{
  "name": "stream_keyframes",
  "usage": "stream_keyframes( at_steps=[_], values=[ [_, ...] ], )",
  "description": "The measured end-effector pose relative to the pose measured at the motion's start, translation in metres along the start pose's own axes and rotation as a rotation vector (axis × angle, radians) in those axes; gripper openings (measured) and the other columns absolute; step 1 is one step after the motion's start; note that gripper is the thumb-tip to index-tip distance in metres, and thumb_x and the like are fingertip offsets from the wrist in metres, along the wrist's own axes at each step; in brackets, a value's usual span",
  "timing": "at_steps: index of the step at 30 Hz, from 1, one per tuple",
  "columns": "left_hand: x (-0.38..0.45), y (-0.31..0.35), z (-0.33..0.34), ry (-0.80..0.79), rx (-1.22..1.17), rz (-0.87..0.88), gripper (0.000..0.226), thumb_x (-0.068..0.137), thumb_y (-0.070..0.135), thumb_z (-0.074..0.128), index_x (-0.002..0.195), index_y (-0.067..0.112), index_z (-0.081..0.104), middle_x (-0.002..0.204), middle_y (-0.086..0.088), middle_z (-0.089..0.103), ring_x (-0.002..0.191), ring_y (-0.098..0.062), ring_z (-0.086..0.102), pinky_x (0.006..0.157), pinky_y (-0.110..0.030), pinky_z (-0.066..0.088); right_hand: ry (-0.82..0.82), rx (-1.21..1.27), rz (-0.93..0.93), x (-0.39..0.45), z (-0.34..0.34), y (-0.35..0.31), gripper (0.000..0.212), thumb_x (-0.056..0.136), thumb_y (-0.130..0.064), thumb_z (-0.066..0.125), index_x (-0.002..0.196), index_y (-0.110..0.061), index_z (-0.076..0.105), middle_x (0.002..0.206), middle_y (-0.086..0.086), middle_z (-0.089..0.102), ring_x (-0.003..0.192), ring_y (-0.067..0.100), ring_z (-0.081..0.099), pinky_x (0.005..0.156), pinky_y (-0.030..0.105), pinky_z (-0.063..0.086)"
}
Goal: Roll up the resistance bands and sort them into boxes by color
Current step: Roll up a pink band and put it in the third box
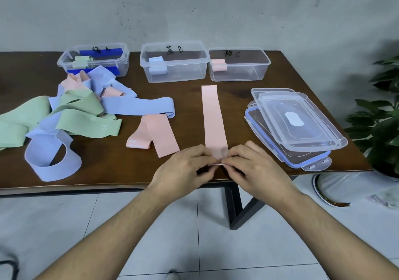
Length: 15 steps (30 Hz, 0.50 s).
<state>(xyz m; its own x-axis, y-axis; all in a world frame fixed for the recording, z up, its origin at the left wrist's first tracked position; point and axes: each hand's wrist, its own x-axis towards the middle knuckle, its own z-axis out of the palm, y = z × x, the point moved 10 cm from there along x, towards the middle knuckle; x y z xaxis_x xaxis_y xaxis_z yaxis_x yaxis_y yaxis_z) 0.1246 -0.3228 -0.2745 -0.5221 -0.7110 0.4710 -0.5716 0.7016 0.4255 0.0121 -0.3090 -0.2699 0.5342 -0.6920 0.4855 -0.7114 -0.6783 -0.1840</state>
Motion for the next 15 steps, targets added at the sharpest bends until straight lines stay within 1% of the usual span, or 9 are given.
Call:
stream_keyframes(
  at_steps=[2, 6, 9, 12, 15],
  values=[
    [-0.0006, 0.0008, 0.0, -0.002, -0.004, 0.016, 0.022, 0.094, 0.026, 0.059, 0.098, 0.013, 0.076, 0.094, 0.004, 0.064, 0.077, -0.011, 0.06, 0.068, -0.023, 0.052, 0.0, 0.002, 0.007, 0.0004, 0.0008, -0.0009, 0.012, 0.092, -0.014, 0.069, 0.103, -0.015, 0.075, 0.1, -0.005, 0.063, 0.083, 0.012, 0.043, 0.075, 0.029, 0.05],
    [-0.0008, -0.0002, 0.0018, -0.033, 0.012, 0.023, 0.012, 0.092, 0.019, 0.065, 0.098, 0.014, 0.075, 0.095, 0.004, 0.064, 0.078, -0.01, 0.059, 0.07, -0.023, 0.052, -0.012, 0.015, 0.033, -0.0011, 0.0042, -0.0021, 0.013, 0.09, -0.013, 0.071, 0.102, -0.015, 0.075, 0.1, -0.004, 0.065, 0.082, 0.011, 0.046, 0.075, 0.022, 0.048],
    [-0.0005, 0.0001, 0.0034, -0.057, 0.026, 0.026, 0.011, 0.089, 0.014, 0.07, 0.099, 0.015, 0.075, 0.095, 0.004, 0.065, 0.081, -0.009, 0.059, 0.071, -0.023, 0.052, -0.01, 0.015, 0.048, -0.0024, 0.0061, -0.0015, 0.014, 0.089, -0.011, 0.072, 0.102, -0.015, 0.074, 0.099, -0.004, 0.066, 0.083, 0.011, 0.047, 0.076, 0.023, 0.048],
    [-0.0005, 0.0, 0.004, -0.069, 0.022, 0.02, 0.011, 0.089, 0.015, 0.071, 0.1, 0.016, 0.075, 0.095, 0.005, 0.066, 0.082, -0.008, 0.059, 0.072, -0.023, 0.053, 0.008, 0.028, 0.056, -0.0025, 0.0065, -0.0019, 0.013, 0.088, -0.009, 0.073, 0.101, -0.014, 0.073, 0.098, -0.004, 0.065, 0.083, 0.011, 0.046, 0.078, 0.022, 0.047],
    [-0.0008, -0.0008, 0.0043, -0.08, -0.009, 0.01, 0.013, 0.089, 0.018, 0.072, 0.101, 0.017, 0.076, 0.094, 0.007, 0.068, 0.081, -0.008, 0.06, 0.073, -0.021, 0.052, 0.008, 0.061, 0.085, -0.0031, 0.007, 0.0006, 0.015, 0.088, -0.008, 0.073, 0.102, -0.014, 0.074, 0.099, -0.004, 0.065, 0.085, 0.01, 0.048, 0.081, 0.016, 0.043]
  ],
)
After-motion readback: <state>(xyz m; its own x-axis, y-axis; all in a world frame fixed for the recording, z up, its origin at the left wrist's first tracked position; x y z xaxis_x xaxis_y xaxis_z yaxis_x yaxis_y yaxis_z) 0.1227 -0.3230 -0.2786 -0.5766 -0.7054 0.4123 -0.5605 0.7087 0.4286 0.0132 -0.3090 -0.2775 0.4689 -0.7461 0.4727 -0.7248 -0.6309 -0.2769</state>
